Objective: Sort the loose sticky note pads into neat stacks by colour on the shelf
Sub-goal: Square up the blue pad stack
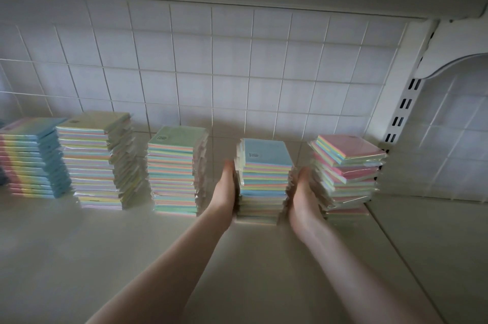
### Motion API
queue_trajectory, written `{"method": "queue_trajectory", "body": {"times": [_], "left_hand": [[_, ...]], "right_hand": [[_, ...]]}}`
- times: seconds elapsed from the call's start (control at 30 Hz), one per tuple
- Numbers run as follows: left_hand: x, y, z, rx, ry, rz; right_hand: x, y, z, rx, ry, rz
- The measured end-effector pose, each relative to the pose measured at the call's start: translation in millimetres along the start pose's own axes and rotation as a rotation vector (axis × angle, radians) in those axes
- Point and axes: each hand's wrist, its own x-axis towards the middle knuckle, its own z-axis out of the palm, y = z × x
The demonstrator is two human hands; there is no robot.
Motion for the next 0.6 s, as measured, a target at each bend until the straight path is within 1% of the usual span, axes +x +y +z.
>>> {"method": "queue_trajectory", "body": {"times": [0.17, 0.27, 0.37, 0.43, 0.47, 0.53, 0.6], "left_hand": [[-3.2, -4.3, 3.6, -0.028, 0.059, -0.012], [-3.4, -4.6, 4.1, -0.026, 0.070, -0.014], [-1.1, -4.7, 2.3, -0.014, 0.049, -0.027], [0.4, -3.3, 0.2, -0.015, 0.035, -0.018], [2.5, -3.8, -1.2, -0.006, 0.025, -0.010], [3.7, -4.0, -2.7, -0.011, 0.012, 0.042], [-0.7, -1.1, -1.5, -0.048, -0.057, 0.131]], "right_hand": [[-16.2, 5.6, 15.0, -0.070, -0.079, 0.108], [-18.2, 0.5, 11.7, -0.146, -0.050, 0.022], [-20.0, 5.5, 15.1, -0.174, 0.003, 0.042], [-19.7, 7.5, 19.1, -0.118, -0.021, 0.048], [-20.3, 5.9, 19.9, -0.098, -0.057, 0.046], [-21.4, 0.5, 14.9, -0.108, -0.075, 0.061], [-22.3, -6.5, 10.9, -0.084, -0.059, 0.037]]}}
